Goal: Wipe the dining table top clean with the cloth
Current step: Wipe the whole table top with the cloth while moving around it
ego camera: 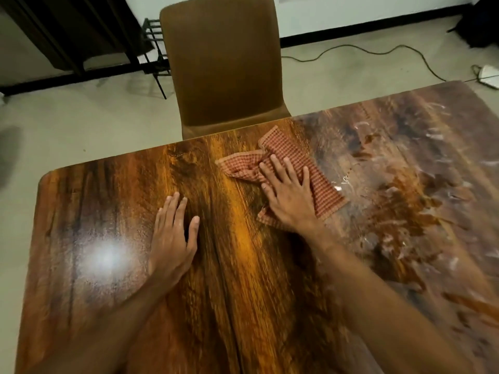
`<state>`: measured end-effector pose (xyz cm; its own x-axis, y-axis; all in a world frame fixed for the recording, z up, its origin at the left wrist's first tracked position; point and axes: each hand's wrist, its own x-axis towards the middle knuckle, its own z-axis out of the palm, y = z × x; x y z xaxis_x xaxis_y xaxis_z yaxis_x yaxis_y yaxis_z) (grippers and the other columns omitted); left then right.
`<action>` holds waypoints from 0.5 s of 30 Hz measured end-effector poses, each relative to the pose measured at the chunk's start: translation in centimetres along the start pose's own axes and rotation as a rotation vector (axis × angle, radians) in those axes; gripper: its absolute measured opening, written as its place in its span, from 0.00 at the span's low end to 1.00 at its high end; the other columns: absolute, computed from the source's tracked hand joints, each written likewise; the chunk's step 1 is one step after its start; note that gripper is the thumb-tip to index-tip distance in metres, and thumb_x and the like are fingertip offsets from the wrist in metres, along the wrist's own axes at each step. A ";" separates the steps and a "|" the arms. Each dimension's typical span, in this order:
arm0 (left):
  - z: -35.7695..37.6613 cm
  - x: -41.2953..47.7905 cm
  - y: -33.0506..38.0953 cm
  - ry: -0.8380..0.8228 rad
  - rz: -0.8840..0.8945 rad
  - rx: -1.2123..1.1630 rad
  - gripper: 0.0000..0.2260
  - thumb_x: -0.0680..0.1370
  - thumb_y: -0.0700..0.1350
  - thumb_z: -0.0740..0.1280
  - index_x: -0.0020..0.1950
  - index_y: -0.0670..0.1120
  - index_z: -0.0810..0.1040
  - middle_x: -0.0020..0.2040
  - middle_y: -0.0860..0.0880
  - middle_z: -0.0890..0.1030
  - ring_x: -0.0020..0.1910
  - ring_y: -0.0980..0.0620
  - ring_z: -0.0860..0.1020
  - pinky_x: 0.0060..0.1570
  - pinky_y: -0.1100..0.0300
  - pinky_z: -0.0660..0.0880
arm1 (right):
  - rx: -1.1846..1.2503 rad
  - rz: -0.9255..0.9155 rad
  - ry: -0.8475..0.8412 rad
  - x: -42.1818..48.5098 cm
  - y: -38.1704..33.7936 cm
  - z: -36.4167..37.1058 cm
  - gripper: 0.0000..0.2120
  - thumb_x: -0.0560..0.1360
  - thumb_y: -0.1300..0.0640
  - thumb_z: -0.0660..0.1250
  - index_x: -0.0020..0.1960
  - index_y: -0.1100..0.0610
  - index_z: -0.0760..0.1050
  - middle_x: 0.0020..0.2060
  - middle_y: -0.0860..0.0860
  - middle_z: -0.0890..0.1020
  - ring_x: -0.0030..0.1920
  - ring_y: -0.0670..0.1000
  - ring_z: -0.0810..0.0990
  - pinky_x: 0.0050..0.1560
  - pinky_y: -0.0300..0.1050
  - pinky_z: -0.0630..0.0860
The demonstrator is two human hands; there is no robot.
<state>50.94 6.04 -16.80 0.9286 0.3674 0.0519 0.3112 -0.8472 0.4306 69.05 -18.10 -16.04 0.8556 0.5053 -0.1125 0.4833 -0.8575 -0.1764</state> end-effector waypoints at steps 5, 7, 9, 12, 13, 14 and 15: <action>-0.6 0.0 0.7 -0.015 -0.006 -0.014 0.28 0.85 0.58 0.50 0.80 0.44 0.60 0.82 0.48 0.57 0.82 0.52 0.51 0.80 0.47 0.51 | 0.027 0.263 0.036 -0.7 2.9 -1.2 0.28 0.86 0.41 0.43 0.84 0.43 0.42 0.84 0.50 0.43 0.83 0.59 0.43 0.79 0.72 0.42; -0.9 -0.1 0.9 -0.021 -0.009 -0.008 0.28 0.85 0.58 0.50 0.80 0.43 0.60 0.82 0.47 0.57 0.82 0.51 0.51 0.80 0.46 0.51 | 0.026 0.120 -0.003 -3.5 -0.6 -0.2 0.28 0.85 0.40 0.40 0.84 0.44 0.42 0.84 0.51 0.42 0.83 0.60 0.41 0.78 0.73 0.41; -0.9 -0.2 1.0 -0.020 -0.010 0.000 0.27 0.85 0.57 0.50 0.80 0.43 0.61 0.82 0.47 0.57 0.82 0.50 0.52 0.80 0.46 0.52 | -0.002 -0.028 -0.026 -6.2 -1.7 0.9 0.28 0.85 0.39 0.39 0.84 0.43 0.44 0.84 0.50 0.43 0.83 0.58 0.41 0.78 0.72 0.43; -0.8 0.0 0.8 -0.021 -0.018 0.012 0.27 0.85 0.57 0.50 0.80 0.44 0.60 0.82 0.47 0.57 0.82 0.51 0.51 0.80 0.46 0.52 | 0.039 0.075 -0.012 -4.7 1.5 0.1 0.27 0.86 0.40 0.41 0.84 0.42 0.42 0.84 0.48 0.41 0.83 0.55 0.41 0.79 0.70 0.44; -0.7 0.0 0.7 -0.022 -0.018 0.017 0.27 0.85 0.58 0.50 0.80 0.44 0.60 0.82 0.47 0.57 0.82 0.52 0.51 0.80 0.47 0.51 | 0.052 0.167 -0.007 -3.9 2.0 -0.4 0.27 0.86 0.41 0.42 0.84 0.42 0.42 0.84 0.49 0.41 0.83 0.57 0.41 0.79 0.71 0.43; -0.6 0.0 0.6 -0.024 -0.018 0.020 0.27 0.85 0.58 0.49 0.80 0.44 0.60 0.82 0.48 0.56 0.82 0.52 0.50 0.80 0.47 0.51 | 0.055 0.229 -0.005 -3.1 1.8 -0.5 0.28 0.86 0.41 0.43 0.84 0.43 0.41 0.84 0.49 0.40 0.83 0.59 0.40 0.78 0.72 0.41; -0.5 0.1 0.5 -0.025 -0.020 0.022 0.27 0.85 0.58 0.49 0.80 0.45 0.59 0.82 0.48 0.56 0.82 0.53 0.50 0.80 0.47 0.51 | 0.061 0.233 -0.003 -2.5 0.4 -0.5 0.29 0.86 0.40 0.43 0.84 0.43 0.40 0.83 0.50 0.38 0.83 0.61 0.38 0.78 0.73 0.39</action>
<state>51.06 5.80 -16.12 0.9269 0.3748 0.0209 0.3337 -0.8480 0.4118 67.25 -19.76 -15.37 0.9419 0.2952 -0.1602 0.2611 -0.9436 -0.2037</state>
